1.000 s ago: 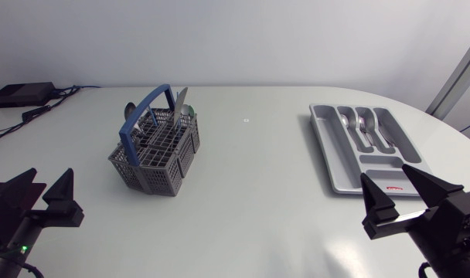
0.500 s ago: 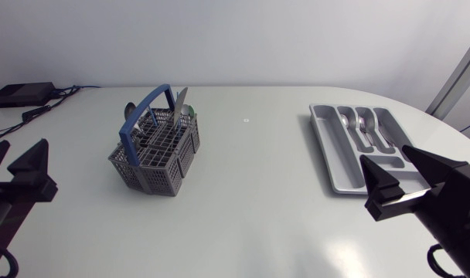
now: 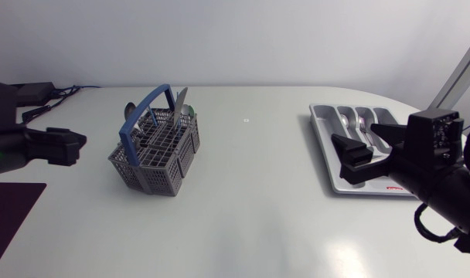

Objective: Unload the cutlery basket into the drawer organizer.

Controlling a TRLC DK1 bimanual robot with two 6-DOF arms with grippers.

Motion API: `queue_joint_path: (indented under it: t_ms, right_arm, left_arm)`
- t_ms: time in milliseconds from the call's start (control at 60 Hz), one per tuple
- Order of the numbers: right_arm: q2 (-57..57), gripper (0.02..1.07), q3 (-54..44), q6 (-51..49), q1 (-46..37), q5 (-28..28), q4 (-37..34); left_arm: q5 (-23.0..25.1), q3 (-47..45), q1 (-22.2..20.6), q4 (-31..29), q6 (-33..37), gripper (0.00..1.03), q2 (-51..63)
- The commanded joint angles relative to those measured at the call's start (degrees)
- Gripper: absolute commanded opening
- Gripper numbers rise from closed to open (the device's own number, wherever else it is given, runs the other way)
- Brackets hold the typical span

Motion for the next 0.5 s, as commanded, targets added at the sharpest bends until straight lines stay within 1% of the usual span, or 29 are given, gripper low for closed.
queue_joint_path:
  t_ms: [0,33,83,133,250,300,367,433,483]
  right_arm:
    - [2.7,1.03,2.4,1.8,0.8,0.3,-1.7]
    - [3.4,1.03,3.0,1.8,0.8,0.4,-2.6]
    - [4.5,1.03,3.6,1.5,0.8,0.3,-3.7]
    - [5.6,1.03,4.2,1.3,0.8,-0.1,-4.8]
    - [6.3,1.03,4.3,0.2,0.8,-0.5,-6.0]
    - [6.4,1.03,4.1,-0.4,0.8,-0.5,-6.1]
    - [6.4,1.03,3.8,-0.6,0.8,-0.5,-6.1]
    - [6.3,1.03,3.6,-0.6,0.9,-0.5,-6.2]
    - [6.2,1.03,3.6,-0.6,0.9,-0.5,-6.4]
  left_arm:
    - [0.1,3.1,-1.5,-3.5,2.2,0.97,6.0]
    - [0.1,3.6,-1.9,-4.6,2.2,0.97,7.5]
    - [0.2,4.2,-4.3,-6.1,1.6,0.96,9.5]
    - [0.1,5.0,-7.2,-6.9,0.1,0.91,11.7]
    - [0.1,6.8,-9.6,-6.3,-1.7,0.87,15.0]
    - [0.1,7.4,-9.7,-5.1,-1.8,0.84,16.3]
    - [0.1,8.9,-8.7,-2.9,-2.1,0.78,19.9]
    - [0.1,10.0,-8.4,-1.9,-2.2,0.75,22.5]
    - [0.1,10.2,-8.4,-0.7,-2.2,0.75,24.2]
